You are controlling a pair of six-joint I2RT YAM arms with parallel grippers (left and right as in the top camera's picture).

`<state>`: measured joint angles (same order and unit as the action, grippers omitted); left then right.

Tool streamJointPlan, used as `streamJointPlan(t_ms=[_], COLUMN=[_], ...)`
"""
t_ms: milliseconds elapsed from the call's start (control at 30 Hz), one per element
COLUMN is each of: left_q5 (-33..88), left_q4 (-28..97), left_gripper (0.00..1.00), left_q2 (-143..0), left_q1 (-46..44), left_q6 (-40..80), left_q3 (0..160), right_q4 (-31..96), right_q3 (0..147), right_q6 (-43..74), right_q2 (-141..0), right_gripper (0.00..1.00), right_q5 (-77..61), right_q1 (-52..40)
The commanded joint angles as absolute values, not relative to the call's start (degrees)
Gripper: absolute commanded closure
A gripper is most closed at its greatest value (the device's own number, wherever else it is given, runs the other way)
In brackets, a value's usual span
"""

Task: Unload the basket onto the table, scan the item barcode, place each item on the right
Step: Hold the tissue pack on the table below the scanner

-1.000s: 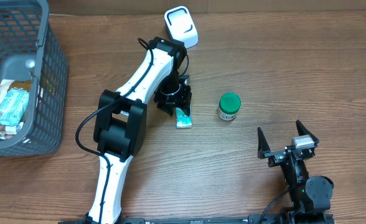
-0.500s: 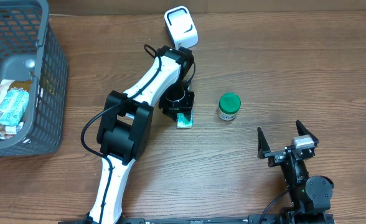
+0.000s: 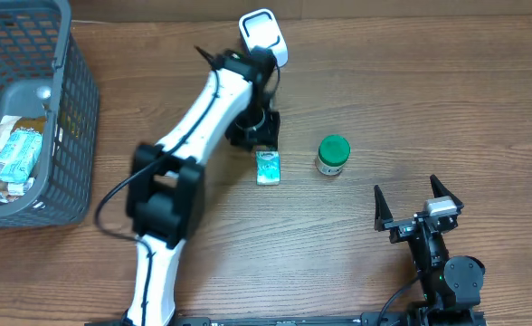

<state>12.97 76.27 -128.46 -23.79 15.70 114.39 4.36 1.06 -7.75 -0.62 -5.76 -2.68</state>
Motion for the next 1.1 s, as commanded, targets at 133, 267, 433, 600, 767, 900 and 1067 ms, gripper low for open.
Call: streamJointPlan(t_ms=[133, 267, 433, 600, 767, 900, 1067], left_q5=[12.2, 12.0, 11.9, 12.1, 16.9, 17.8, 16.6], left_q4=[76.5, 77.3, 79.6, 77.3, 71.4, 67.0, 60.0], left_gripper=[0.56, 0.71, 0.72, 0.70, 0.71, 0.70, 0.67], left_q2=[-113.0, -110.9, -112.6, -115.0, -117.8, -118.5, -118.7], left_q1=[-21.1, -21.0, -21.0, -21.5, -22.9, -24.1, -24.8], left_q6=[15.5, 17.0, 19.4, 21.7, 21.9, 21.9, 22.3], left_q3=[117.0, 116.9, 114.9, 107.6, 99.8, 94.9, 89.7], right_q4=[4.2, 4.2, 4.2, 4.2, 4.2, 4.2, 4.2], right_q3=[0.4, 0.4, 0.4, 0.4, 0.4, 0.4, 0.4], right_q6=[-8.0, -8.0, -8.0, -8.0, -8.0, -8.0, -8.0], right_q2=[-0.2, -0.2, -0.2, -0.2, -0.2, -0.2, -0.2], right_gripper=[0.00, 0.00, 0.00, 0.00, 0.00, 0.00, 0.00], right_q5=[-6.1, -6.1, -6.1, -6.1, -6.1, -6.1, -6.1], right_q1=[-2.9, -2.9, -2.9, -2.9, -2.9, -2.9, -2.9])
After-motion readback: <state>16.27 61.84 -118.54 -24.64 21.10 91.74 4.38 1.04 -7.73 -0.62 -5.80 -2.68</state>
